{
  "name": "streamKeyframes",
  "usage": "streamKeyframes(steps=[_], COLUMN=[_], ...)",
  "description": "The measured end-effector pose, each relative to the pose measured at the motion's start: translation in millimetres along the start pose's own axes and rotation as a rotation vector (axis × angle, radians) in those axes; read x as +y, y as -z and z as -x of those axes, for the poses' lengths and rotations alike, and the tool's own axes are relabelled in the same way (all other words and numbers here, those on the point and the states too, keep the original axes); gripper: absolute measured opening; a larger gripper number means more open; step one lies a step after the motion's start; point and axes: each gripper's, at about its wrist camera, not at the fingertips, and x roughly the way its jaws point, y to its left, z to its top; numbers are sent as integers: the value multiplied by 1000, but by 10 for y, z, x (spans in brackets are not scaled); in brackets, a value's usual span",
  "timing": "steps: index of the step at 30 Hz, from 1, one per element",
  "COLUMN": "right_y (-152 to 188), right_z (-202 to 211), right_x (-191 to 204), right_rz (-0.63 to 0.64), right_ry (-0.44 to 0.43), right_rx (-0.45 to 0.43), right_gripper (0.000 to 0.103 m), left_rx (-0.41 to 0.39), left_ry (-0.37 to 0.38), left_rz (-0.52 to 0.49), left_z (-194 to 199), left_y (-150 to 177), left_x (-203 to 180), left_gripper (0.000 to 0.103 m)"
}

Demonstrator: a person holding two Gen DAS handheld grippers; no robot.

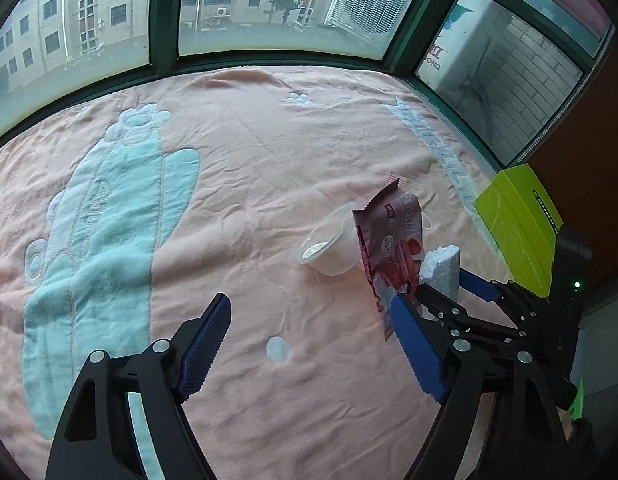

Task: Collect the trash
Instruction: 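Grasp the pink snack wrapper with the left tool while the right tool grasps the white foam block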

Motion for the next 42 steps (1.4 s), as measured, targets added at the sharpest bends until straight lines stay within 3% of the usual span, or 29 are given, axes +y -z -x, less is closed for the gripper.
streamKeyframes(steps=[6,10,14,16,24,27,42], right_y=[76,192,291,340,493,534,688], right_z=[251,493,723,834,1146,1218,1287], right_x=[-126,-240,-384,-464,-690,-735,-845], right_rz=[-15,-1,3,-7,-40,-49,-63], right_ry=[0,28,44,45,38,31,36], right_rx=[-10,-19,-30,-35,-56,-58,-43], right_gripper=[62,62,62,62,62,62,62], left_rx=[32,50,71,80,85,86,96], left_ry=[23,24,21,7,-90,-165,-248], left_rz=[20,41,87,110,200,230,261], left_z=[-184,-323,-490,-566,-840,-929,-1070], left_y=[-5,-13,-50,-72,-194,-217,-187], left_x=[-203,-339,-462,-513,-623,-627,-712], left_gripper=[79,87,88,93,93,94,94])
